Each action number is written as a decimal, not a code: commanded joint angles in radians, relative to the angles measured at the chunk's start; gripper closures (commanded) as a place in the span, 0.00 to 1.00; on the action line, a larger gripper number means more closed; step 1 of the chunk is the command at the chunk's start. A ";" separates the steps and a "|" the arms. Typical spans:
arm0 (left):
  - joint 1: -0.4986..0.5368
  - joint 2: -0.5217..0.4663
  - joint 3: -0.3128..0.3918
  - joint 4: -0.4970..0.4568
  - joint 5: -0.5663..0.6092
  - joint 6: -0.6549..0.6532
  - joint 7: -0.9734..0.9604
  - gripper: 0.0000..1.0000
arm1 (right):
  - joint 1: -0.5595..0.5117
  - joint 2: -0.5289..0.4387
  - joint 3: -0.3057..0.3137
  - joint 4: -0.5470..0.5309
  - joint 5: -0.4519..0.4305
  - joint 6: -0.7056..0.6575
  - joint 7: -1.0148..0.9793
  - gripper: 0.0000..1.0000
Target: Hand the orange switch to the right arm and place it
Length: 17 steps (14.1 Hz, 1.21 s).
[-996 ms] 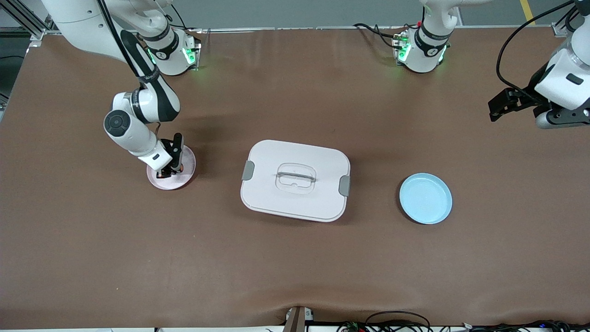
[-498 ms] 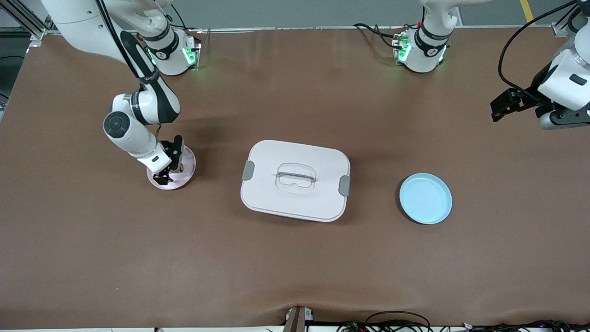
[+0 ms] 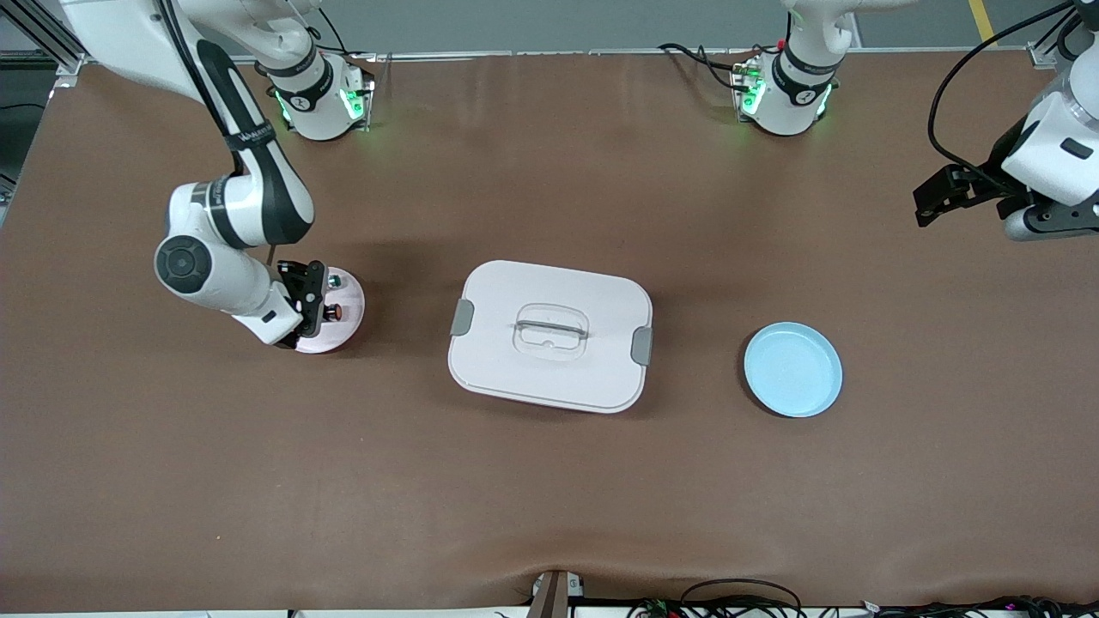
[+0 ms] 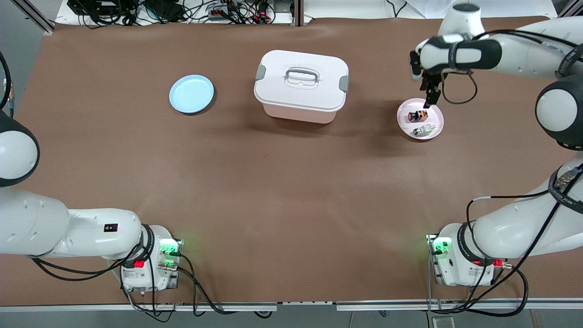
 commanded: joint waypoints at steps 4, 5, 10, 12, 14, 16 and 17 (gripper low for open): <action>0.005 0.003 0.002 0.013 -0.007 0.009 0.021 0.00 | 0.026 -0.013 0.001 0.289 -0.041 -0.457 0.417 0.00; 0.005 0.003 0.001 0.013 -0.007 0.009 0.021 0.00 | 0.042 -0.012 0.001 0.346 -0.063 -0.525 0.529 0.00; 0.004 0.003 0.001 0.013 -0.007 0.009 0.021 0.00 | 0.036 -0.012 -0.003 0.518 -0.069 -0.651 0.818 0.00; 0.004 0.004 -0.001 0.011 -0.007 0.009 0.021 0.00 | 0.033 -0.009 -0.003 0.587 -0.069 -0.708 1.011 0.00; 0.004 0.004 -0.001 0.010 -0.007 0.009 0.022 0.00 | 0.030 -0.007 -0.005 0.647 -0.071 -0.768 1.137 0.00; 0.004 0.004 -0.001 0.010 -0.007 0.009 0.024 0.00 | 0.013 -0.010 -0.008 0.702 -0.067 -0.794 1.177 0.00; 0.004 0.009 -0.001 0.010 -0.007 0.009 0.024 0.00 | -0.007 -0.010 -0.006 0.740 -0.064 -0.829 1.200 0.00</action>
